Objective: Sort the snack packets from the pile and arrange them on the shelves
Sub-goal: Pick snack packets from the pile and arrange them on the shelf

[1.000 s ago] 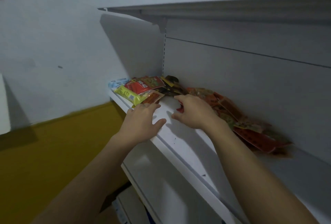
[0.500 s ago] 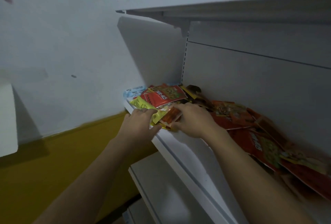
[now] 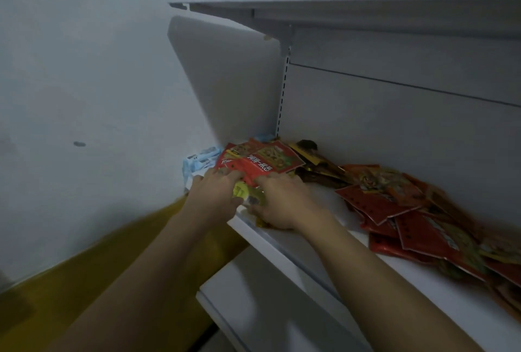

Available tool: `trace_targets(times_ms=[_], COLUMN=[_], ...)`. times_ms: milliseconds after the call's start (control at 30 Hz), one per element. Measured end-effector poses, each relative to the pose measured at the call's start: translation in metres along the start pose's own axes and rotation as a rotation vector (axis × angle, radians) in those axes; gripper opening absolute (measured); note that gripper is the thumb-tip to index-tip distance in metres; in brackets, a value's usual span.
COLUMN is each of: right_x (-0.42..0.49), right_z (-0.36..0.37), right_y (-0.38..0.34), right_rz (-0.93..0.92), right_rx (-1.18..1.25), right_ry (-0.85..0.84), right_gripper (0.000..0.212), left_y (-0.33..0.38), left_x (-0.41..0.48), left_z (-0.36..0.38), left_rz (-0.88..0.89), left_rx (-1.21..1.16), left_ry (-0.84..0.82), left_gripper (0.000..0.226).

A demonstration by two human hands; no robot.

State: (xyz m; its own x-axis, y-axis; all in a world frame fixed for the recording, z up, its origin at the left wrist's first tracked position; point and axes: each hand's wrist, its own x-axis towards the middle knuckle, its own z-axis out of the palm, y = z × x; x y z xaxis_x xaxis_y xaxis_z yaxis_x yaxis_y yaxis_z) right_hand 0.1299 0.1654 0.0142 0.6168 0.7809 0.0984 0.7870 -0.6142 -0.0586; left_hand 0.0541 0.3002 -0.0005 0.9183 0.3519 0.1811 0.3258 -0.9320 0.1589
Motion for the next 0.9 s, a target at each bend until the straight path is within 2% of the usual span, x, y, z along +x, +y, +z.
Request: trace_targets(times_ms=[367,567,900], right_x=[0.008,0.006,-0.029], right_z=[0.025,0.036,0.001], right_y=[-0.026,-0.029,0.002], right_rz=[0.131,0.169,0.289], right_rx=[-0.027,-0.018,0.267], right_ry=[0.056,0.182,0.353], right_gripper=[0.05,0.043,0.038], left_y=[-0.032,-0.037,0.0], left_x=[0.015,0.017,0.03], left_z=[0.017,0.026,0.025], left_rz=[0.242,0.289,0.417], left_rx=[-0.051,-0.048,-0.108], left_ry=[0.031,0.081,0.275], left_gripper=[0.058,0.057,0.055])
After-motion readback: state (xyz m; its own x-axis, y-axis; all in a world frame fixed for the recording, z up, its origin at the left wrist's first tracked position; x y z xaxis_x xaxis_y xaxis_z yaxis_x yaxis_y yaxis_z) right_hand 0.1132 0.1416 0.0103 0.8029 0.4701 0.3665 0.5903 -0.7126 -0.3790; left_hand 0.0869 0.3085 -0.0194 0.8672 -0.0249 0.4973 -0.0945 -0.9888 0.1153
